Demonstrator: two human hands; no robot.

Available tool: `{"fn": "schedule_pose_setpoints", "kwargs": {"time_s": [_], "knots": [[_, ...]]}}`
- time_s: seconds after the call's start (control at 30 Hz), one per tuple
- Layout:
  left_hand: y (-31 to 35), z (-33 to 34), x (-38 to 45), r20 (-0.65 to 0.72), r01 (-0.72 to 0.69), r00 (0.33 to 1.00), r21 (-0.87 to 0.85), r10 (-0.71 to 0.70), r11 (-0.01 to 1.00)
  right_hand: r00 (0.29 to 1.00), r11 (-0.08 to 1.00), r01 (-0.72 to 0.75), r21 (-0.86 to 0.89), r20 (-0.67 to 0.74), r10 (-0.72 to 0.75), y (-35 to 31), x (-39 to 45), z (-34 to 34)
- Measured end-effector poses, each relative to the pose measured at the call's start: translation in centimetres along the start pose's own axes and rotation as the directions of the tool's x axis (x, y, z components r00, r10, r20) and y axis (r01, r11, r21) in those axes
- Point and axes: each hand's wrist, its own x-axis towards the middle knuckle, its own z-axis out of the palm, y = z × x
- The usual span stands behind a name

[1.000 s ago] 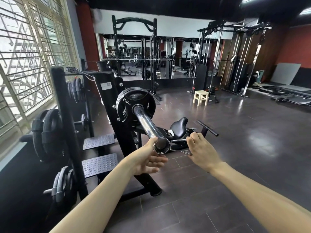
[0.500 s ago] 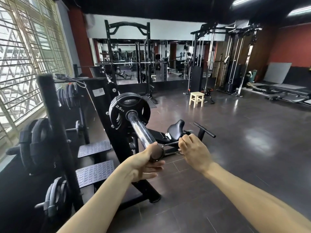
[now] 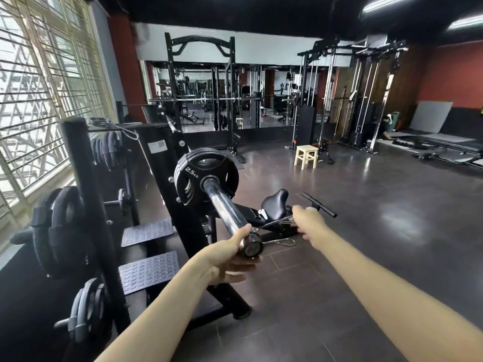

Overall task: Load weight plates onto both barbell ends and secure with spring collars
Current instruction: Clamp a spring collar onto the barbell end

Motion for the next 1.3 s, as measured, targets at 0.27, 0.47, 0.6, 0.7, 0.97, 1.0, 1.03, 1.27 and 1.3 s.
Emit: {"fn": "schedule_pose_setpoints", "kwargs": {"time_s": [0.27, 0.47, 0.6, 0.7, 0.97, 1.0, 1.03, 1.27, 1.3], "knots": [[0.1, 0.2, -0.2, -0.022, -0.002, 1.0, 0.004, 0.002, 1.0, 0.725, 0.935, -0.33, -0.128, 0.6, 0.338, -0.7, 1.8, -3.1], [-0.2, 1.0, -0.3, -0.111, -0.017, 0.994, -0.026, 0.014, 1.0, 0.697, 0.943, -0.289, -0.163, 0.64, 0.324, 0.2, 3.0, -2.5], [-0.2, 1.9, -0.2, -0.189, 0.0, 0.982, -0.063, -0.012, 0.998, 0.766, 0.957, -0.266, -0.112, 0.578, 0.281, 1.0, 3.0, -1.5], [-0.3, 2.4, -0.6, -0.29, -0.013, 0.957, -0.061, -0.005, 0.998, 0.83, 0.975, -0.216, -0.056, 0.514, 0.214, 1.6, 2.9, -0.8], [0.5, 2.4, -0.1, -0.425, -0.12, 0.905, -0.296, -0.018, 0.948, 0.881, 0.992, -0.126, -0.022, 0.457, 0.122, 0.6, 3.7, 0.5], [0.9, 2.5, 0.2, -0.456, -0.139, 0.89, -0.317, -0.023, 0.938, 0.885, 0.993, -0.118, -0.016, 0.451, 0.113, 0.3, 4.0, 0.8], [1.3, 2.4, 0.6, -0.483, -0.149, 0.875, -0.325, -0.028, 0.934, 0.886, 0.993, -0.118, -0.013, 0.45, 0.112, -0.1, 4.4, 1.1], [3.9, -0.8, 3.9, -0.491, -0.13, 0.87, -0.329, -0.052, 0.935, 0.882, 0.989, -0.142, 0.033, 0.458, 0.111, -2.1, 8.9, 4.2], [4.2, -1.4, 4.6, -0.491, -0.137, 0.87, -0.329, -0.045, 0.934, 0.882, 0.99, -0.135, 0.038, 0.46, 0.103, -2.6, 9.6, 4.7]]}}
